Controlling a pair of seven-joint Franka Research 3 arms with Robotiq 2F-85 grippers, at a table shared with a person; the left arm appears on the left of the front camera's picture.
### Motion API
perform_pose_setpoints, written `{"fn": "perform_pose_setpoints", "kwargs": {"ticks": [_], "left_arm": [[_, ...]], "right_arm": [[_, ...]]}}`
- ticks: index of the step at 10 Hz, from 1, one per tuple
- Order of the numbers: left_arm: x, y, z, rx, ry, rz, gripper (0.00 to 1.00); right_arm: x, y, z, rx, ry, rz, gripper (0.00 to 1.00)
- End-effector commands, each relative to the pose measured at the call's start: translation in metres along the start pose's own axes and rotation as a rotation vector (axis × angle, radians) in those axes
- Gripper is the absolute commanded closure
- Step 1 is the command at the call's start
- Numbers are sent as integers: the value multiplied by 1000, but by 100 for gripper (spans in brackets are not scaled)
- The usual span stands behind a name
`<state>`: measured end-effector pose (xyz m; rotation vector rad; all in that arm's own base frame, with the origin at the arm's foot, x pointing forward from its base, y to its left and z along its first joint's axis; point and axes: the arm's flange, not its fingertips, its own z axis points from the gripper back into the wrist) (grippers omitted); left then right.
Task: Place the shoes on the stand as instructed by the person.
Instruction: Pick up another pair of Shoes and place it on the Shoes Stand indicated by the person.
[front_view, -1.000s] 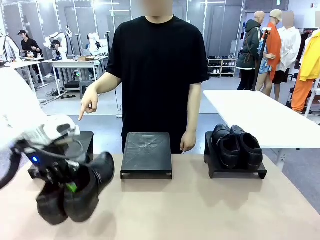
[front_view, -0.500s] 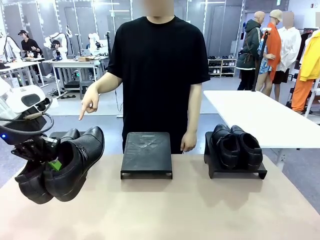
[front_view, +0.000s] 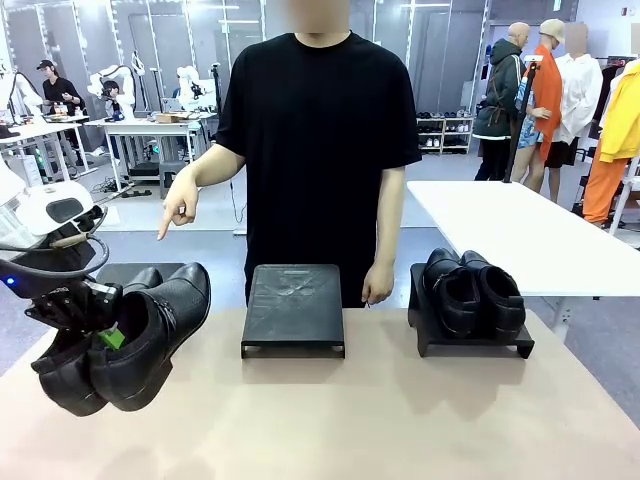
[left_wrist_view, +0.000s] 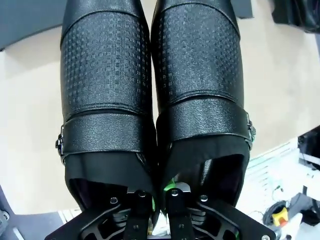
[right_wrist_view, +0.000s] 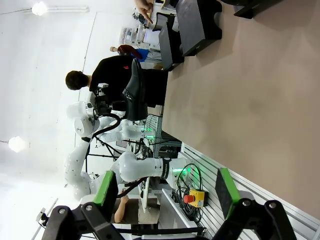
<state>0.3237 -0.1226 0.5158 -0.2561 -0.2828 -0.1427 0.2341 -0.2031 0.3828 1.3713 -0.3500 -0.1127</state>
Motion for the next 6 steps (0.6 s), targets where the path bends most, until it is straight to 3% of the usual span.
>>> {"fn": "perform_pose_setpoints", "kwargs": {"ticks": [1,6], "left_arm": [[35,24,4,19,-51,43,93],[119,94,1,30,-110,43,93]], "right_arm": [[0,0,2,4,1,22,0],[0,0,2,4,1,22,0]]}}
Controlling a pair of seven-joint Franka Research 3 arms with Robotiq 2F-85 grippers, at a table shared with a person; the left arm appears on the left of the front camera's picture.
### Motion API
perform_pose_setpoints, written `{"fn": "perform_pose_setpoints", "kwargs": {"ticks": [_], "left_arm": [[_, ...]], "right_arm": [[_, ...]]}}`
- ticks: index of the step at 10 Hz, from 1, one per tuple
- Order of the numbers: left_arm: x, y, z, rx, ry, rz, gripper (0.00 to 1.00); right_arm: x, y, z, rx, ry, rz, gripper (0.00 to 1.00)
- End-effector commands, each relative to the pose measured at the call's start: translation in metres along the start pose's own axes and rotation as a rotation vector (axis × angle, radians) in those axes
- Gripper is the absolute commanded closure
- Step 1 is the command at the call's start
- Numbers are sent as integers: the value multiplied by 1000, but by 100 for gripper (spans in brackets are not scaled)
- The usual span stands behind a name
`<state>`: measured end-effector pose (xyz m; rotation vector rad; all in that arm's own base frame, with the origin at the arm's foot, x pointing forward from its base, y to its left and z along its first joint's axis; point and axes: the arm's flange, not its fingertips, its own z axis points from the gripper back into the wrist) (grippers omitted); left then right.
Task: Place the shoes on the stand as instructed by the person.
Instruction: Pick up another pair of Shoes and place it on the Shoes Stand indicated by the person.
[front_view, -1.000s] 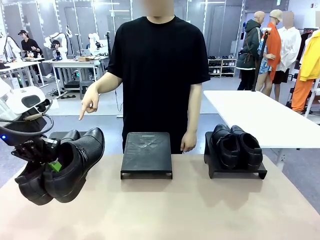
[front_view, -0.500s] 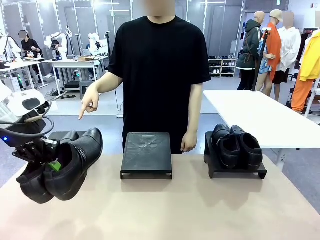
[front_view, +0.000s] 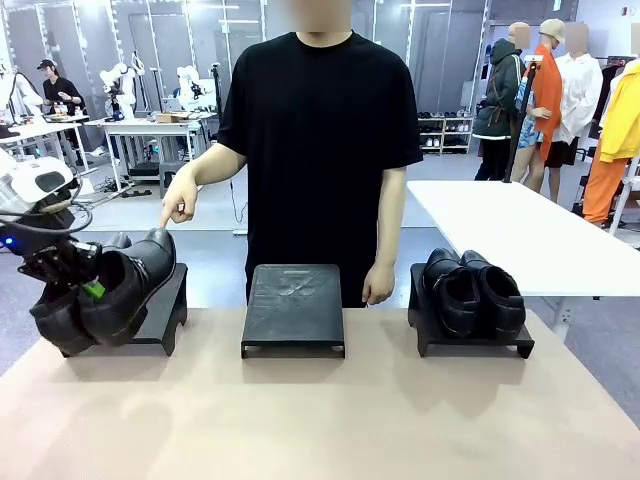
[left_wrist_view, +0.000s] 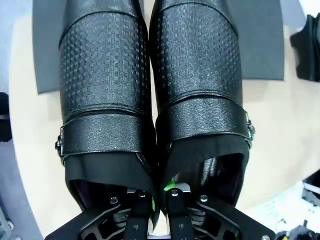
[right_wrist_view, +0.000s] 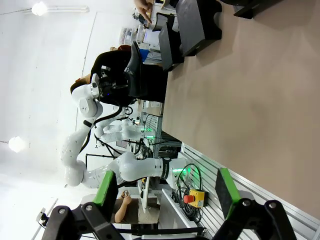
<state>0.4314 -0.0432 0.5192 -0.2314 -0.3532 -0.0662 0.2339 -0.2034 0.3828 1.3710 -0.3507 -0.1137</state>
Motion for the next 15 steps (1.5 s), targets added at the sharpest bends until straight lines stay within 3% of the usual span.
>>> {"fn": "perform_pose_setpoints", "kwargs": {"ticks": [1,8,12,15], "left_arm": [[36,14,-2,-22,-32,-29,93],[106,69,-53,66,-47,-122,93],[126,80,-82,92,-93,-116,93],[135,89,-98,99,-54,-73,93]], "right_arm": [[0,1,1,5,2,22,0],[0,1,1,5,2,22,0],[0,1,1,5,2,22,0],[0,1,1,5,2,22,0]]}}
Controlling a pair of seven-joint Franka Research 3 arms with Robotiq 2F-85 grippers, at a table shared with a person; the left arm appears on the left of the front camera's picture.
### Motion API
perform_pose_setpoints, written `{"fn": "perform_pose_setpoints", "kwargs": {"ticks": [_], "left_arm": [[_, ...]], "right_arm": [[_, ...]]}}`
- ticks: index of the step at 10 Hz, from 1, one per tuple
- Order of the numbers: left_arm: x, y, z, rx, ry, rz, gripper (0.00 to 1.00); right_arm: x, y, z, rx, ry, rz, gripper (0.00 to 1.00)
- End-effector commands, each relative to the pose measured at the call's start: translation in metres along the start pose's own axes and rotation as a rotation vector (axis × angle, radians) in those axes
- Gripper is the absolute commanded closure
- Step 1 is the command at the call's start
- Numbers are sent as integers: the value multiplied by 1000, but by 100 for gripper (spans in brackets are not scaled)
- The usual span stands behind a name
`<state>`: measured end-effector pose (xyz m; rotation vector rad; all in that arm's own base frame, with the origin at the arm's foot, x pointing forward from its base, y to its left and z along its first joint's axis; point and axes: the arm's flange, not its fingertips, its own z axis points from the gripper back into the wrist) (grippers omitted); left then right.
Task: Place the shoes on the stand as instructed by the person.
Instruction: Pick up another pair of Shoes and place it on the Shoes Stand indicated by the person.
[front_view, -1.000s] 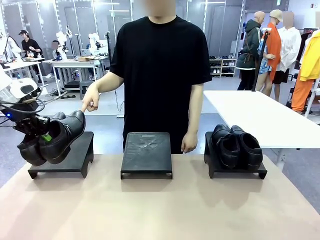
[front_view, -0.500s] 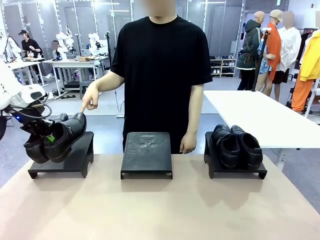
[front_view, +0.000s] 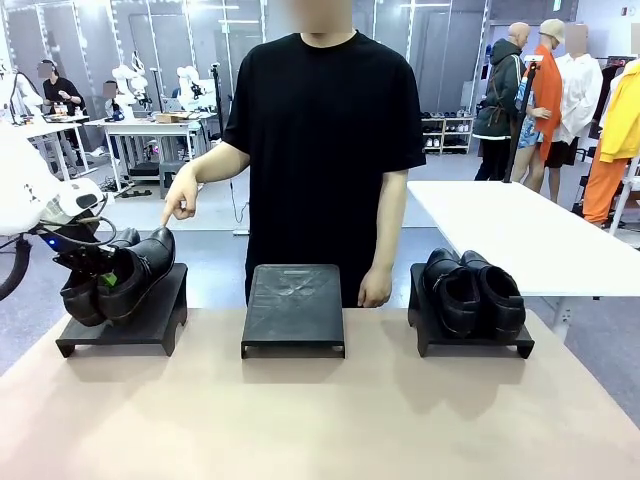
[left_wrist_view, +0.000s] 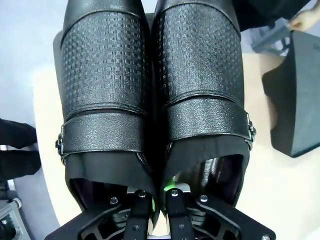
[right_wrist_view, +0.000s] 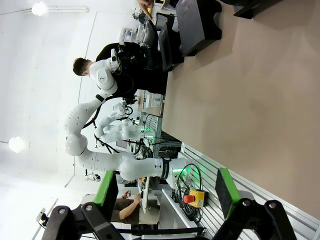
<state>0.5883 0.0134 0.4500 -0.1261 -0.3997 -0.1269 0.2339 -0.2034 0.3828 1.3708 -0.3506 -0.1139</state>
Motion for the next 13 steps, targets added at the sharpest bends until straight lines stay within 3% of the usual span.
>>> {"fn": "perform_pose_setpoints", "kwargs": {"ticks": [1,9,10,12,13], "left_arm": [[13,6,-6,13,-16,13,93],[1,10,-39,50,7,31,93],[0,9,-38,48,11,34,58],[-1,6,-32,44,-1,41,56],[-2,4,-28,49,-2,36,18]], "right_arm": [[0,1,1,5,2,22,0],[0,1,1,5,2,22,0],[0,1,1,5,2,22,0],[0,1,1,5,2,22,0],[0,1,1,5,2,22,0]]}}
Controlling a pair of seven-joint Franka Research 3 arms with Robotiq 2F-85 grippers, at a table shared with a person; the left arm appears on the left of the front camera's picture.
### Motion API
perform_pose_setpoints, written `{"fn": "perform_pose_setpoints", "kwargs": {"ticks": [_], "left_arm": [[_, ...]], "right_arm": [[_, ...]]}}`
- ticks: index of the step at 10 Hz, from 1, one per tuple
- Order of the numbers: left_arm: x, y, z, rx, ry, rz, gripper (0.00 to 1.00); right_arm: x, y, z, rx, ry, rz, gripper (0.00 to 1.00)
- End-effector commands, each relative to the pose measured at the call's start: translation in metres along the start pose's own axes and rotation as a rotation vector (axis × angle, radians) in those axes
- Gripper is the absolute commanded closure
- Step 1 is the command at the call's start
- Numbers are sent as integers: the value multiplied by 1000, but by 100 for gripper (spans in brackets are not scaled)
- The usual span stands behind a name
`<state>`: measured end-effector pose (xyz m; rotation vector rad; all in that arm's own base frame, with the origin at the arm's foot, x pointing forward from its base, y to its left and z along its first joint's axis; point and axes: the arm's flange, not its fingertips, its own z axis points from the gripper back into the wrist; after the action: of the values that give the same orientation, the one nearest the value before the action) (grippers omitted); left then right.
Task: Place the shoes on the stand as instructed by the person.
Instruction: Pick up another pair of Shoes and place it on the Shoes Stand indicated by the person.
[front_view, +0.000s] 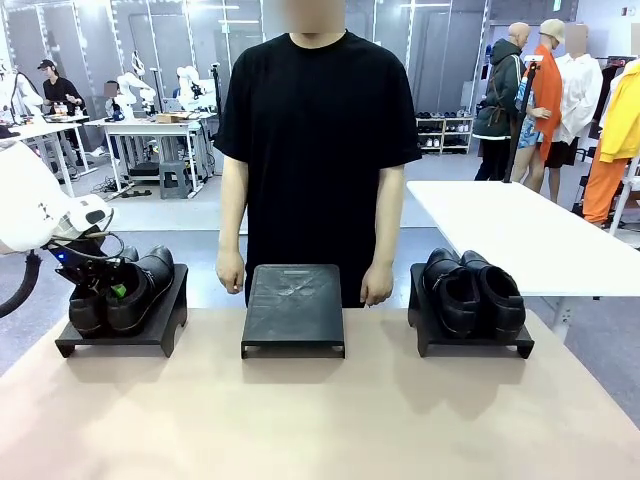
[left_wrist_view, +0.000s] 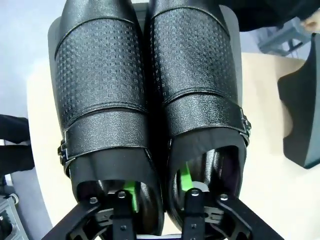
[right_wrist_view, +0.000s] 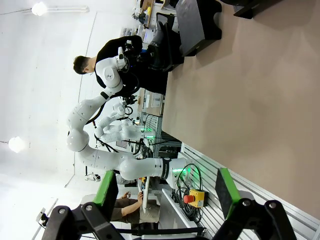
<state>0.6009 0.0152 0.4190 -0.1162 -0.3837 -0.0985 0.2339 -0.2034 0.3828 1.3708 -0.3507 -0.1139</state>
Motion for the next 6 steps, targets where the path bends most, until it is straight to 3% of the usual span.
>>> {"fn": "perform_pose_setpoints", "kwargs": {"ticks": [1,2,3,4,6], "left_arm": [[-2,-3,10,36,-15,11,42],[-3,-5,16,30,-19,16,0],[-4,-9,22,29,-21,15,21],[-6,-12,26,31,-22,12,0],[-6,-15,31,38,-30,18,0]], "right_arm": [[0,1,1,5,2,22,0],[0,1,1,5,2,22,0],[0,1,1,5,2,22,0],[0,1,1,5,2,22,0],[0,1,1,5,2,22,0]]}}
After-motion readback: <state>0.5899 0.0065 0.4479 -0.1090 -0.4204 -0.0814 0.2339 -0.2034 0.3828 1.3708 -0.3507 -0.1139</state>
